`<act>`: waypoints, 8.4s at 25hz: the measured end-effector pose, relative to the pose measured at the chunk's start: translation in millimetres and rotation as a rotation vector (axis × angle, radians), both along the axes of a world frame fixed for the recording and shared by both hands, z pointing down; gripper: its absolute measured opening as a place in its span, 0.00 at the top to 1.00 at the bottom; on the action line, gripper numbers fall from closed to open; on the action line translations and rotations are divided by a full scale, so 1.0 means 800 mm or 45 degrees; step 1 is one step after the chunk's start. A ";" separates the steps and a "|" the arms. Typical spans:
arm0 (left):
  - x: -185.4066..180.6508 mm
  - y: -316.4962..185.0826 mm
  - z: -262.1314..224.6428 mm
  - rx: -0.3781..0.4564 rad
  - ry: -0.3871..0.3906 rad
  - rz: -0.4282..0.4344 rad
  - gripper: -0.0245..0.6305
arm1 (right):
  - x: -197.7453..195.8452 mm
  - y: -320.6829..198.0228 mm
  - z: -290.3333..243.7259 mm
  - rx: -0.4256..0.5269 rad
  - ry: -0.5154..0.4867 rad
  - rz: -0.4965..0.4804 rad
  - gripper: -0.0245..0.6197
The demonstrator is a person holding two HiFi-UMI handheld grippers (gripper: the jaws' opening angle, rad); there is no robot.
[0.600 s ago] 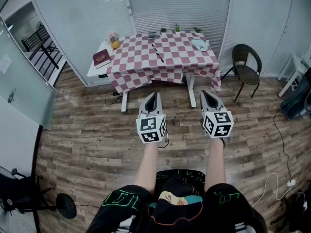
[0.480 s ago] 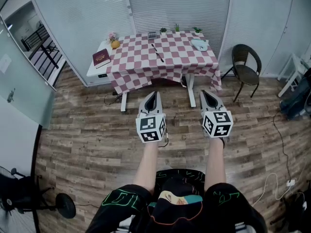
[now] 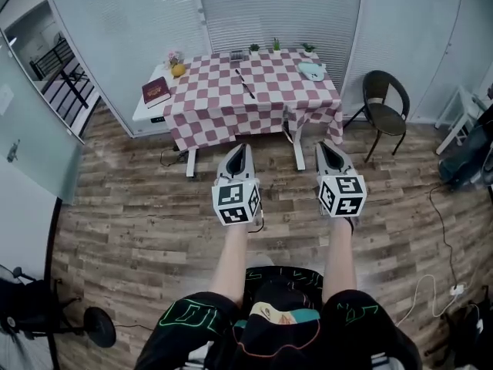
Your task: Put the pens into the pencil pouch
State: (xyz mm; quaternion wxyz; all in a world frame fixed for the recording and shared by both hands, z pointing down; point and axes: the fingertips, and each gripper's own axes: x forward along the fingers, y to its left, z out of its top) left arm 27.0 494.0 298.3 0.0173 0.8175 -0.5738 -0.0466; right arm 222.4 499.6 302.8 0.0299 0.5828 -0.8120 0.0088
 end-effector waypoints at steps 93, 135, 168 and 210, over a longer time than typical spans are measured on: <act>-0.048 -0.713 0.132 -0.282 0.032 -0.129 0.97 | -0.045 -0.733 0.146 -0.285 -0.184 -0.145 0.96; 0.141 -0.999 0.169 -0.365 0.017 0.155 0.97 | 0.177 -0.997 0.170 -0.365 0.018 0.106 0.96; 0.145 -1.038 0.264 -0.575 0.085 0.244 0.97 | 0.264 -1.068 0.322 -0.982 0.360 0.023 0.93; 0.145 -1.020 0.269 -0.580 0.134 0.212 0.97 | 0.259 -1.072 0.342 -1.171 0.383 0.076 0.95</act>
